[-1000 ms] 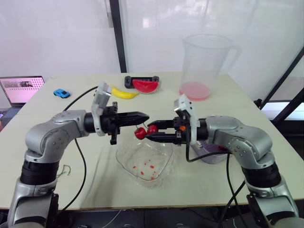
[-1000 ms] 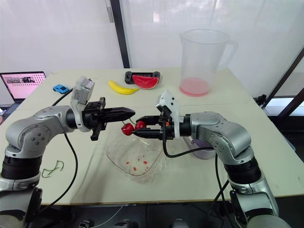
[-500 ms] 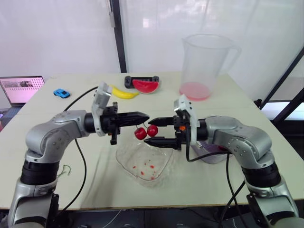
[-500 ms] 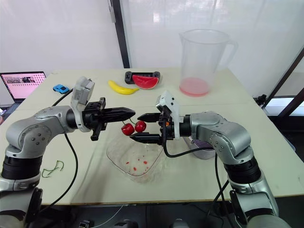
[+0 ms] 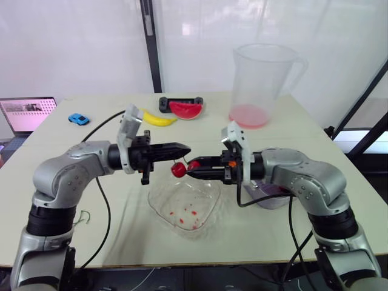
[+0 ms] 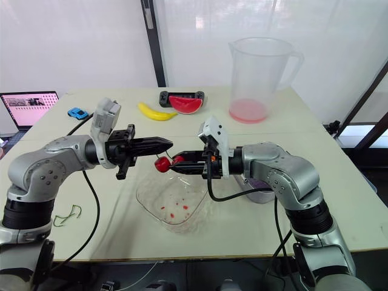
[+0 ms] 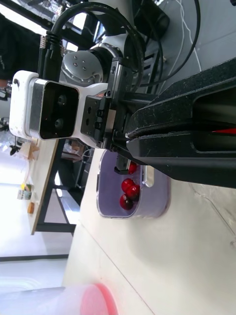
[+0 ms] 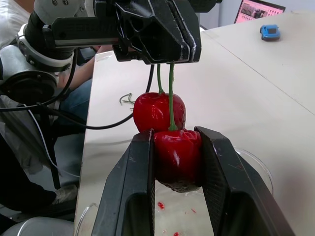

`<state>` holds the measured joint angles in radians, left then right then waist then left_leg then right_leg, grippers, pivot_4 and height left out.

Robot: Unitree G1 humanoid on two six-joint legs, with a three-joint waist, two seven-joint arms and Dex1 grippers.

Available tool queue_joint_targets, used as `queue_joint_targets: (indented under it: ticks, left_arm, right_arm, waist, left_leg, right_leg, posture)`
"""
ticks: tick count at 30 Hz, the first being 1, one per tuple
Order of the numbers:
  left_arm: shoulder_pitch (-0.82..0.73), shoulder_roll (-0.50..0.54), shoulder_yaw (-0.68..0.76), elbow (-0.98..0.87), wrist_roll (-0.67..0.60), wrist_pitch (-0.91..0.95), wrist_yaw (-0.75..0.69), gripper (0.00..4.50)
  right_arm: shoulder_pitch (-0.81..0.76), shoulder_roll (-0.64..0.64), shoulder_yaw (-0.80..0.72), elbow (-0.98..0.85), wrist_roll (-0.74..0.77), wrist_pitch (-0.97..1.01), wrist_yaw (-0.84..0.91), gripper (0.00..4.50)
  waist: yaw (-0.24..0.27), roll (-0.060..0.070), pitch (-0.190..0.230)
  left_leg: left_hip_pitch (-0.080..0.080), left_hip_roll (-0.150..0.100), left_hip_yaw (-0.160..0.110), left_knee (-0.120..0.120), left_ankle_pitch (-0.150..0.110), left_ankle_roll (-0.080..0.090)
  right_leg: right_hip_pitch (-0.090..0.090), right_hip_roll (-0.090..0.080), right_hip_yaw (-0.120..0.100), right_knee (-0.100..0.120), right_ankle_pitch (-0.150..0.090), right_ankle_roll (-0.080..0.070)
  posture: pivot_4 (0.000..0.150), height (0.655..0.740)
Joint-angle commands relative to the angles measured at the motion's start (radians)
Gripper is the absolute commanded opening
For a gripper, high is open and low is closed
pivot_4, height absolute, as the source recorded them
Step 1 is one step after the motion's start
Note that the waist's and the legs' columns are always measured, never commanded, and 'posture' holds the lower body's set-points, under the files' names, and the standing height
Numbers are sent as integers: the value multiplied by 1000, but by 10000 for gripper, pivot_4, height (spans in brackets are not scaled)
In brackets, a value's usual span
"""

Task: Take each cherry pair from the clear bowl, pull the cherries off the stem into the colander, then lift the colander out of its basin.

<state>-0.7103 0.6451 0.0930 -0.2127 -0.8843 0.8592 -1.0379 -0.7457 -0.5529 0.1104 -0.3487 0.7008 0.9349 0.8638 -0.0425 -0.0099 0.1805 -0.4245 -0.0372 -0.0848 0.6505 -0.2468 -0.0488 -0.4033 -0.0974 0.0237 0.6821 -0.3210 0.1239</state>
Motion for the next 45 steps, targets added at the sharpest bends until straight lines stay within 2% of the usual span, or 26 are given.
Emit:
queue_joint_targets:
  ticks: [1,7,16,21,24,30,33,38,45]
  left_arm:
    - [-16,0,18,-15,-13,-14,2,0]
    - [-28,-5,25,-11,-17,-13,11,0]
    - [-27,-12,28,-15,-18,-12,18,0]
    - [-23,-14,28,-19,-20,-11,20,0]
    - [-18,-12,30,-23,-21,-11,21,0]
    - [10,-7,38,-41,-20,-16,24,0]
    - [27,-8,43,-51,-18,-21,32,0]
    - [60,-5,48,-75,-17,-29,44,0]
    - [82,3,57,-97,-22,-30,58,0]
  right_arm:
    - [-8,-23,-4,-18,1,-3,13,9885]
    - [52,-88,-12,-17,9,13,42,9885]
    - [98,-111,-60,-28,35,36,23,9885]
    - [77,-120,-108,-48,78,75,5,9885]
    - [29,-188,-164,-35,96,108,14,9885]
    - [-10,-469,-158,116,-36,26,143,9885]
    - [6,-573,-75,279,-197,-131,226,9885]
    - [21,-575,44,468,-351,-314,335,9885]
    - [35,-508,101,574,-457,-417,378,9885]
  waist:
    - [0,0,0]
    - [2,0,0]
    - [0,0,0]
    - [3,0,0]
    - [3,0,0]
    - [8,0,0]
    - [5,0,0]
    - [1,0,0]
    - [2,0,0]
  left_leg:
    - [0,0,0,0,0,0]
    - [0,0,0,0,0,0]
    - [0,0,0,0,0,0]
    - [0,0,0,0,0,0]
    - [0,0,0,0,0,0]
    - [0,0,1,0,-1,2]
    - [0,0,1,0,-1,2]
    - [0,0,2,0,-1,2]
    - [0,0,2,0,-1,2]
  right_leg:
    - [0,0,0,0,0,0]
    - [0,0,0,0,0,0]
    - [0,0,0,0,0,0]
    - [1,0,0,0,0,0]
    - [0,0,0,0,0,0]
    - [2,0,0,-2,0,0]
    - [2,0,0,-2,0,0]
    - [1,0,0,-2,0,0]
    - [1,0,1,-2,0,0]
  posture:
    - [1500,7400]
    - [1500,7400]
    - [1500,7400]
    - [1500,7400]
    - [1500,7400]
    - [1500,7400]
    - [1500,7400]
    - [1500,7400]
    - [1500,7400]
